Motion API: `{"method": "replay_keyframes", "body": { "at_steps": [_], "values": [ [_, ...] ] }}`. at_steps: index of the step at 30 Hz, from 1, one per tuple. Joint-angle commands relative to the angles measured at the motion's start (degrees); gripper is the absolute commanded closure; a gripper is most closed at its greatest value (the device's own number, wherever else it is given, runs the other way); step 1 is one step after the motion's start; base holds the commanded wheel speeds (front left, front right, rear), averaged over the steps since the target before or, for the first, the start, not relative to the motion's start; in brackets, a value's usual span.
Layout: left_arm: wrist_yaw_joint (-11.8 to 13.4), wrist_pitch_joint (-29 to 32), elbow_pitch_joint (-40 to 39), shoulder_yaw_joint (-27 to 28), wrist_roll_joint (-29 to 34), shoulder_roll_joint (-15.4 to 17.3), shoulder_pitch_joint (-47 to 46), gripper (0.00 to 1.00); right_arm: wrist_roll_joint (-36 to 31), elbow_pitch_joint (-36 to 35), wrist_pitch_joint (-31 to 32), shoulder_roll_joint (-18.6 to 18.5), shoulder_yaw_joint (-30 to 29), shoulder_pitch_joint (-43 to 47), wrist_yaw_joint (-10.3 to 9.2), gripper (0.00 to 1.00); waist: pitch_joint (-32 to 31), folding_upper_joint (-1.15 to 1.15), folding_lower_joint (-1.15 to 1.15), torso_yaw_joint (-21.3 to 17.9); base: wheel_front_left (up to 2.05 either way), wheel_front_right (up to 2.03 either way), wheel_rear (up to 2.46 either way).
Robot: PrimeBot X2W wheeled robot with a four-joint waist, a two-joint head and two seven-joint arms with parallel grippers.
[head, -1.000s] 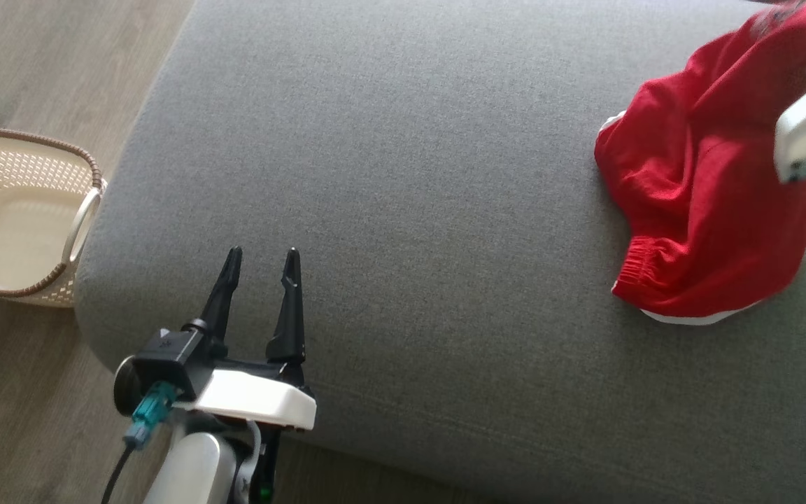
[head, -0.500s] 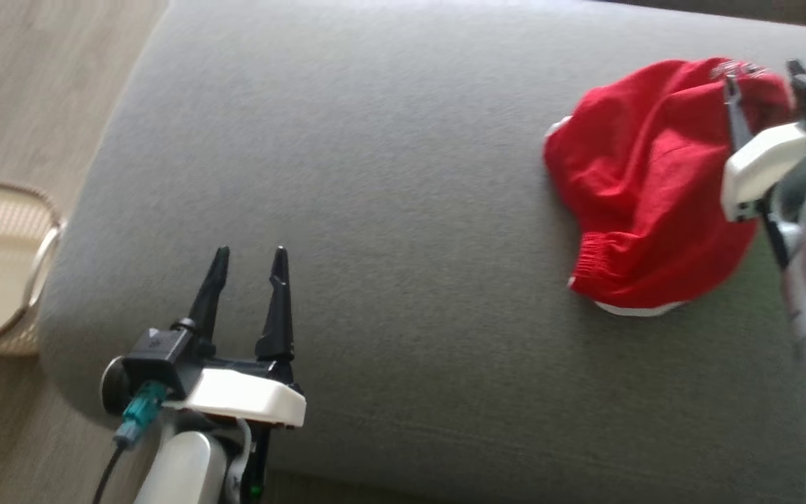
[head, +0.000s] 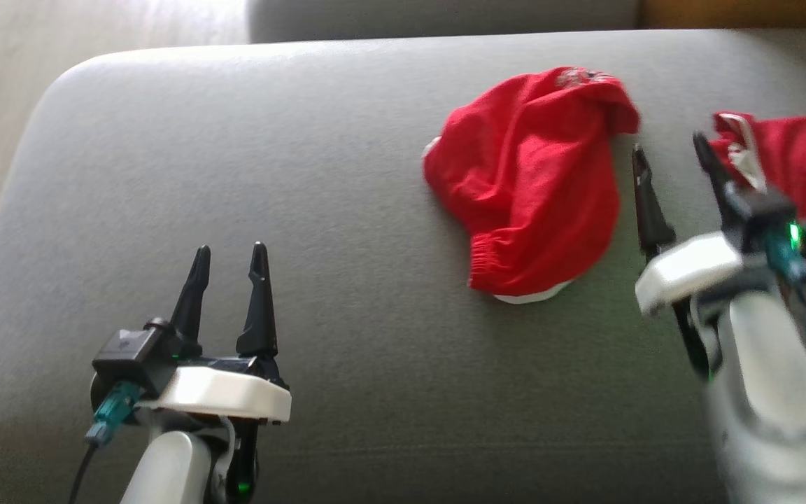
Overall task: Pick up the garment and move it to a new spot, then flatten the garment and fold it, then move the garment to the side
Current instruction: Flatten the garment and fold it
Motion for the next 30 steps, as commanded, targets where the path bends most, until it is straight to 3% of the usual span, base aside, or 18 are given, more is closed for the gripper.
{"method": "replay_keyframes", "body": {
  "at_steps": [1, 8, 19, 24, 30],
  "values": [
    [-0.1, -0.7, -2.3, 2.2, 0.2, 0.1, -1.4, 0.0, 1.1, -4.4, -0.7, 0.8, 1.4, 1.4, -0.02, 0.0, -0.7, 0.0, 0.0, -1.9, 0.0, 0.0, 0.0],
    [0.2, -0.7, -2.0, 2.2, -1.5, 0.1, -2.5, 0.0, 5.2, -17.6, -0.7, 1.9, 1.0, 13.6, -0.02, 0.0, 0.1, 0.0, 0.0, -4.0, 0.0, 0.0, 0.0],
    [1.7, -0.7, 5.4, 0.5, -6.4, 0.1, -8.6, 0.0, 6.5, -24.7, 0.6, 2.3, 2.6, 16.6, -0.02, 0.0, 5.5, 0.0, 0.0, -7.3, 0.0, 0.0, 0.0],
    [0.5, -0.6, 21.4, -5.5, -6.1, 0.1, -22.5, 0.0, 6.1, -27.7, 1.4, 2.3, 4.3, 14.9, -0.02, 0.0, 10.4, 0.0, 0.0, -11.6, 0.0, 0.0, 0.0],
    [-0.7, 2.2, 31.3, -8.3, -6.4, 0.1, -32.5, 0.0, 6.5, -29.4, 1.5, 2.3, 5.3, 14.2, -0.02, 0.0, 13.3, 0.0, 0.0, -14.8, 0.0, 0.0, 0.0]
  ]
}}
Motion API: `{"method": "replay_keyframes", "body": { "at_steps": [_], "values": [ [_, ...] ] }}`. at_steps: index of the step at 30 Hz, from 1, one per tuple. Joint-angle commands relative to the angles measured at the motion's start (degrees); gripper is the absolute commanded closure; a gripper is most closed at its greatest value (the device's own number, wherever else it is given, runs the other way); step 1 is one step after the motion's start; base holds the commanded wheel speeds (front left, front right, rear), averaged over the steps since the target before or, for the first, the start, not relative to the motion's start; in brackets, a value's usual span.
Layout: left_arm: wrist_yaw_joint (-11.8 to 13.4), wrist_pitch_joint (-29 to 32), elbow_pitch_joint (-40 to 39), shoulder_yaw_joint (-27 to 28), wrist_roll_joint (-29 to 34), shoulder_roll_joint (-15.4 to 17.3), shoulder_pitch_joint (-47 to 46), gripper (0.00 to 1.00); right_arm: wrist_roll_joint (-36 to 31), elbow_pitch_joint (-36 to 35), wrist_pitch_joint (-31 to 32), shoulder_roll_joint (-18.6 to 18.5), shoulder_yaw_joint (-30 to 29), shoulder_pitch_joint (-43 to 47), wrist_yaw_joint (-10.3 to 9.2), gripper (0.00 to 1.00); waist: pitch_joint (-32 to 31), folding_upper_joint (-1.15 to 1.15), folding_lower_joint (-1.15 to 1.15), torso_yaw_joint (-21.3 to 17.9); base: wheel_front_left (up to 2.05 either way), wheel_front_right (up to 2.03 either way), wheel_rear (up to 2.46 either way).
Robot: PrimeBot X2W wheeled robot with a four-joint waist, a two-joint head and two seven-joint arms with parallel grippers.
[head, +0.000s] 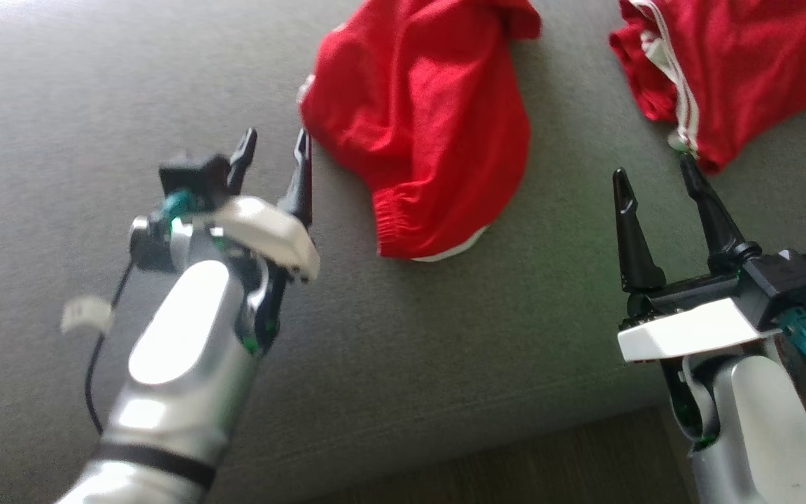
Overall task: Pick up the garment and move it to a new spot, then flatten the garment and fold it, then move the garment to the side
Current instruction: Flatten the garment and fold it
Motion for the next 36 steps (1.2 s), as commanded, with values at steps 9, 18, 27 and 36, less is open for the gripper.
{"method": "replay_keyframes", "body": {
  "at_steps": [9, 18, 27, 36],
  "values": [
    [-0.7, 3.9, 13.0, 0.1, 0.1, 0.8, -14.3, 0.0, 1.0, -4.7, -0.5, 0.2, 3.0, -2.6, -0.02, 0.0, 5.9, 0.0, 0.0, -6.5, 0.0, 0.0, 0.0],
    [-1.9, 0.6, 20.4, -0.4, 0.8, 2.2, -20.1, 1.0, 1.3, -5.6, -1.1, 0.2, 3.2, -3.0, -0.02, 0.0, 6.9, 0.0, 0.0, -7.6, 0.0, 0.0, 0.0],
    [0.1, -2.2, 22.4, 0.6, 2.9, 9.1, -26.2, 1.0, 1.9, -5.2, -1.5, 0.2, 3.2, -3.5, -0.02, 0.0, 6.6, 0.0, 0.0, -6.7, 0.0, 0.0, 0.0],
    [4.3, -0.1, 27.7, -1.0, 7.5, 19.1, -33.6, 1.0, 2.3, -4.1, -1.8, 0.2, 4.7, -5.0, -0.02, 0.0, 6.9, 0.0, 0.0, -7.1, 0.0, 0.0, 0.0]
  ]
}}
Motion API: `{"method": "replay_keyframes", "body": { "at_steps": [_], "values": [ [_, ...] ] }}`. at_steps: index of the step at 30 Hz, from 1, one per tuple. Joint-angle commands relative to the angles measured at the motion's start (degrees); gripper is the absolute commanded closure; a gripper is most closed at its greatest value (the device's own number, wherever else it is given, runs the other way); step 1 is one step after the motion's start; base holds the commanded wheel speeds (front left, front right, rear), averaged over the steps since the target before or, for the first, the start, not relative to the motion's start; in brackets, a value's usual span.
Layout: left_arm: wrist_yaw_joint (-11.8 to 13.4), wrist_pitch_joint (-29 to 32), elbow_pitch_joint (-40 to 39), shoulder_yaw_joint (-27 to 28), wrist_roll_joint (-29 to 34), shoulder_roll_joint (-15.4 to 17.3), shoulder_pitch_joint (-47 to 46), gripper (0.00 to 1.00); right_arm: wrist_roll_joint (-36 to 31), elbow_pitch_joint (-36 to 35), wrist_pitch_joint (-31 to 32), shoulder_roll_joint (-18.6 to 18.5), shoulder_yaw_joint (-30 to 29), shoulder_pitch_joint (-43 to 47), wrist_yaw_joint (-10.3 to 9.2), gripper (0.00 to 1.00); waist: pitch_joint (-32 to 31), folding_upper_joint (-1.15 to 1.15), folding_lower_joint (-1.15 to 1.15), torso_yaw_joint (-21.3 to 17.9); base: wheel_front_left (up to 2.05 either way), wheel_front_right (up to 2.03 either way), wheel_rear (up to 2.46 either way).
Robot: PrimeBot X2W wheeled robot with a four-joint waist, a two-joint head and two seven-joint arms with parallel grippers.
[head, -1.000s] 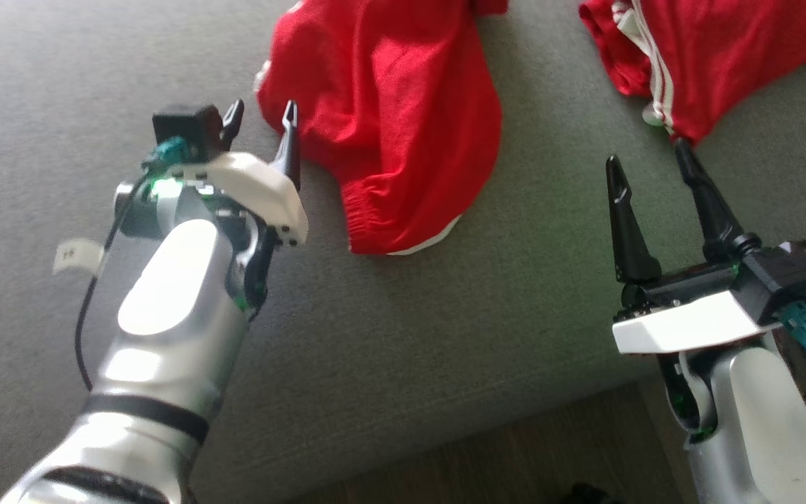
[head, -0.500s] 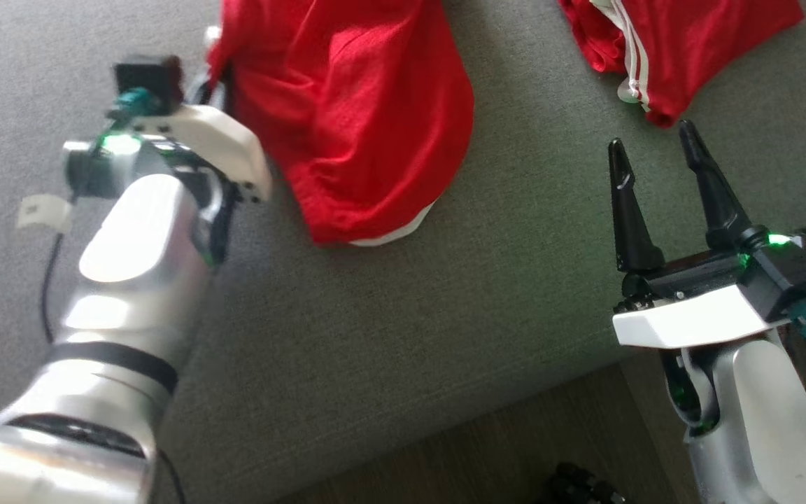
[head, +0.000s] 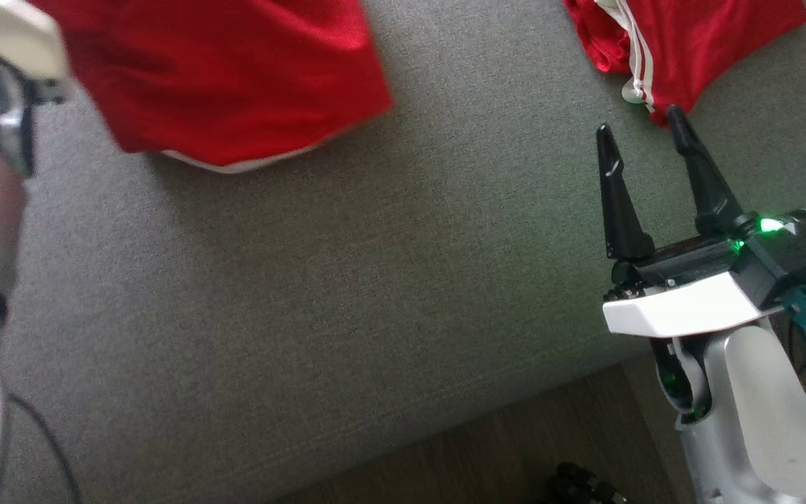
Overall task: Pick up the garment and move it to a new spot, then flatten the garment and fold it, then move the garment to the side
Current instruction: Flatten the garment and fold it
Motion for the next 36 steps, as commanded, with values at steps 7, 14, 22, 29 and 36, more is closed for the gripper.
{"method": "replay_keyframes", "body": {
  "at_steps": [7, 14, 22, 29, 36],
  "values": [
    [-0.1, 2.3, 3.1, 0.3, 0.3, 3.7, -1.2, 0.0, 0.7, -0.5, -0.6, 0.2, 1.5, -1.2, -0.02, 0.0, -0.5, 0.0, -0.01, 0.0, 0.0, 0.0, 0.0],
    [1.0, -1.5, 2.1, 1.2, -1.2, 1.7, 0.4, 0.0, -0.3, 0.5, -0.7, 0.2, 1.5, -0.8, -0.02, 0.0, -3.2, 0.0, -0.01, 3.3, 0.0, 0.0, 0.0],
    [1.2, -2.6, -10.5, 4.7, -3.6, 0.0, 8.3, 0.0, -1.0, 1.9, -0.1, 0.2, 0.6, 0.2, -0.02, 0.0, -8.5, 0.0, -0.01, 9.6, 0.0, 0.0, 0.0],
    [0.3, -2.7, -31.4, 8.9, -4.5, -1.8, 25.5, 0.0, -2.2, 2.8, 0.5, 0.2, -0.9, 2.6, -0.02, 0.0, -13.7, 0.0, -0.01, 15.8, 0.0, 0.0, 0.0],
    [1.5, -2.7, -48.7, 12.9, -3.3, -5.3, 43.0, 0.0, -3.0, 4.6, 1.0, 0.2, -2.4, 5.3, -0.02, 0.0, -17.5, 0.0, -0.01, 19.4, 0.0, 0.0, 0.0]
  ]
}}
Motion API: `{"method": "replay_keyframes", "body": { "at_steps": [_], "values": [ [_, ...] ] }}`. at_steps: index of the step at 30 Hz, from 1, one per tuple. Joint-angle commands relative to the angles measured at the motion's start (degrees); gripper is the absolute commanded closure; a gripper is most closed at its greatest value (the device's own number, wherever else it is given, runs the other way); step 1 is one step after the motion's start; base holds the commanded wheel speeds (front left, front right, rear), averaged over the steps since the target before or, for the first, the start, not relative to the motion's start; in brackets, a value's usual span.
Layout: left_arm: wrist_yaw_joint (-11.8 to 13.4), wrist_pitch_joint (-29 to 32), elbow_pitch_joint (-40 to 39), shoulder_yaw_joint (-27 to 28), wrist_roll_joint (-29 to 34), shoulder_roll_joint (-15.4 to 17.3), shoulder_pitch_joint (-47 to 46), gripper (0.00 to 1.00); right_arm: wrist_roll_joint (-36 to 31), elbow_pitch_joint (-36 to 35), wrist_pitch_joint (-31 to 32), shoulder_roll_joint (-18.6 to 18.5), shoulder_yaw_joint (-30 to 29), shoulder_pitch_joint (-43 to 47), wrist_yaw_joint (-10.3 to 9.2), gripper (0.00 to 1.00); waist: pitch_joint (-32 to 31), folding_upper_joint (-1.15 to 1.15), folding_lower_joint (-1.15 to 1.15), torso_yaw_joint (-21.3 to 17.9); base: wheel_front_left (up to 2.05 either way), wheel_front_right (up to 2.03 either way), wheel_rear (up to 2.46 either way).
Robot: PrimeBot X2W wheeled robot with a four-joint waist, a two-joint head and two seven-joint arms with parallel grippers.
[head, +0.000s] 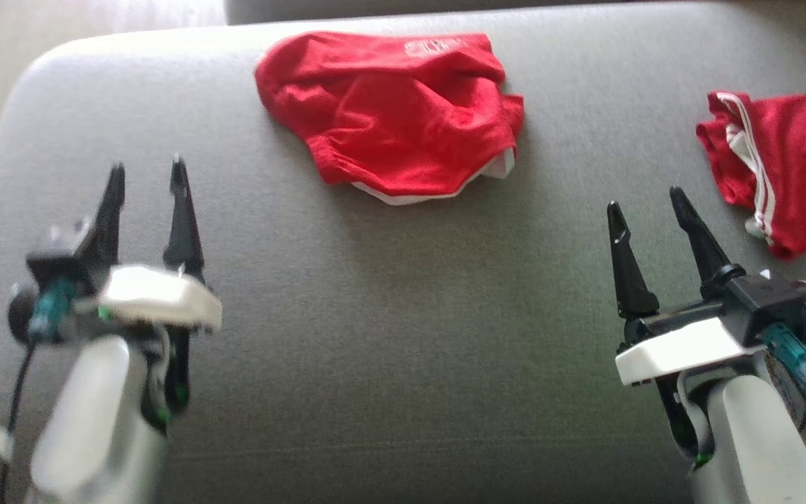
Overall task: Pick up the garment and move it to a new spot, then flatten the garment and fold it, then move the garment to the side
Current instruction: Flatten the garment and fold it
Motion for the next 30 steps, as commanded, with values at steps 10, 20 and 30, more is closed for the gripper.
{"method": "replay_keyframes", "body": {
  "at_steps": [10, 20, 30],
  "values": [
    [-0.8, -0.7, -10.7, 7.2, 3.6, -5.3, 13.2, 0.0, 0.4, -1.2, 0.2, 0.2, 1.2, 0.4, -0.02, 0.0, -2.4, 0.0, 0.0, 2.1, 0.0, 0.0, 0.0],
    [-3.5, -0.7, -10.8, 10.3, 6.5, -7.8, 14.2, 0.0, 1.1, -1.8, 0.1, 0.2, 1.4, -0.3, -0.02, 0.0, 0.0, 0.0, 0.0, 0.5, 0.0, 0.0, 0.0],
    [-6.7, -0.6, -0.9, 6.6, 9.7, -8.1, 9.5, 0.0, 1.4, -2.8, -0.2, 0.2, 2.1, -2.2, -0.02, 0.0, 5.6, 0.0, 0.0, -2.7, 0.0, 0.0, 0.0]
  ]
}}
